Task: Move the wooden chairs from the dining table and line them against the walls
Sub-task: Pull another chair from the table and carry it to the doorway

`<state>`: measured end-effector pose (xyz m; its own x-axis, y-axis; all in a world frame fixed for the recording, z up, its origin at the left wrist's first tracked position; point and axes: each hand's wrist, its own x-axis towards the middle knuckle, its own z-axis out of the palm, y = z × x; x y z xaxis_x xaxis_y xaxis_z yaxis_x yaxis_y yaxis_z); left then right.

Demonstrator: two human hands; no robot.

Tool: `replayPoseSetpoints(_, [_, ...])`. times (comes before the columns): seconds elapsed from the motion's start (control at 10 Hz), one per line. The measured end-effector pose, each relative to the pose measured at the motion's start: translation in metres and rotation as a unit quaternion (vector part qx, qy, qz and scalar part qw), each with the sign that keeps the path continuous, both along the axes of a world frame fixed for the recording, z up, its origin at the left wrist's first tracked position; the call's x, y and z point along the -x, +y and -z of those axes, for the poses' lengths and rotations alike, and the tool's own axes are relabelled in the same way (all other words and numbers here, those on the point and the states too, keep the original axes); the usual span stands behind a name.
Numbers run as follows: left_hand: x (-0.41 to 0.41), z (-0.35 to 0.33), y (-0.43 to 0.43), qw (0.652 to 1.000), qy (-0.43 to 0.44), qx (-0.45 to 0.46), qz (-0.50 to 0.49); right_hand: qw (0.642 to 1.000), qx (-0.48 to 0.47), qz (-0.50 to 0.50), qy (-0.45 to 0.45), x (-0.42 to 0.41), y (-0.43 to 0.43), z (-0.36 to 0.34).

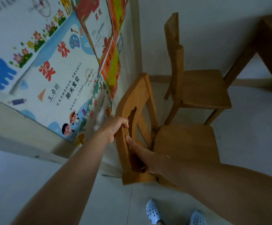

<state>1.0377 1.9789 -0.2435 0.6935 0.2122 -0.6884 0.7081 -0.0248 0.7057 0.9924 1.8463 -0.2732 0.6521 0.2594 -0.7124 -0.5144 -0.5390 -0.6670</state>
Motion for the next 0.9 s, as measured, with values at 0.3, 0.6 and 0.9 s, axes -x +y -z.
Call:
replayPoseSetpoints(0.3, [0.023, 0.011, 0.031, 0.971, -0.133, -0.191, 0.053, 0.964, -0.099, 0.081, 0.235, 0.032, 0.041, 0.022])
replayPoseSetpoints(0.6, [0.042, 0.012, 0.043, 0.805, -0.238, -0.493, 0.227, 0.964, -0.081, 0.054, 0.248, 0.045, 0.067, 0.008])
replayPoseSetpoints(0.9, [0.044, 0.010, 0.051, 0.723, -0.207, -0.583, 0.308, 0.951, -0.082, 0.039, 0.295, 0.047, 0.079, 0.008])
